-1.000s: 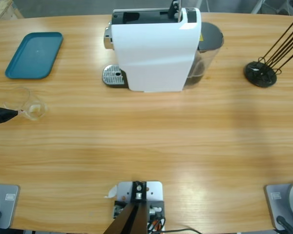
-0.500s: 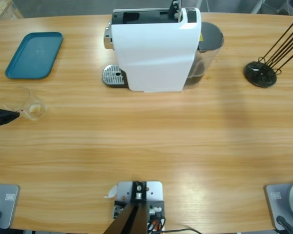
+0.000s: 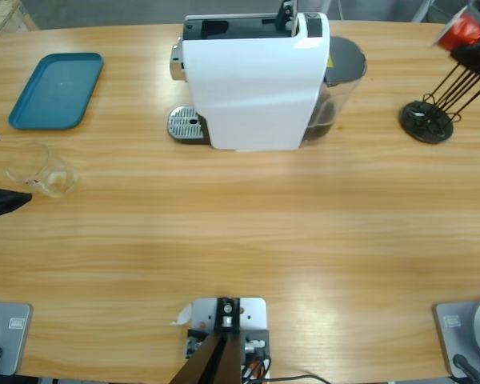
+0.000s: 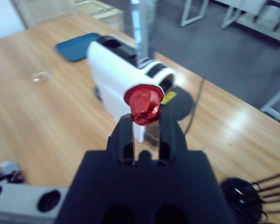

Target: Pour coffee

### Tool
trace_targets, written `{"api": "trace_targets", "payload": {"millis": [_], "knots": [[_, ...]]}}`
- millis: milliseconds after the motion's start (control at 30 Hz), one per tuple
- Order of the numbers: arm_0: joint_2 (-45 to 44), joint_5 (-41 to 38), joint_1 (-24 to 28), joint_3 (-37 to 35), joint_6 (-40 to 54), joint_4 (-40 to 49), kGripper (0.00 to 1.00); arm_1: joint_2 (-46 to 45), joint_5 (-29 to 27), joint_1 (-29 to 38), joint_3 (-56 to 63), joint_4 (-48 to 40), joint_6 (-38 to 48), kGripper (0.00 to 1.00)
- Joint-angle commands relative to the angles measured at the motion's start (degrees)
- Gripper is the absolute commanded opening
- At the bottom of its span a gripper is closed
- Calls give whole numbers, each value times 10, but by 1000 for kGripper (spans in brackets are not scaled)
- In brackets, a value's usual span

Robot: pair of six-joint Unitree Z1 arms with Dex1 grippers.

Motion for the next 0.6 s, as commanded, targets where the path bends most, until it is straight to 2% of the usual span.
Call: {"api": "trace_targets", "payload": {"millis": [33, 167, 600], "knots": [[-22, -4, -5, 19, -8, 9, 987, 112, 26, 102, -41, -20, -30, 0], [-26, -3, -5, 19, -8, 16, 987, 174, 49, 137, -64, -57, -46, 0], [-51, 7, -5, 0, -9, 64, 987, 362, 61, 142, -227, -94, -64, 0]]}}
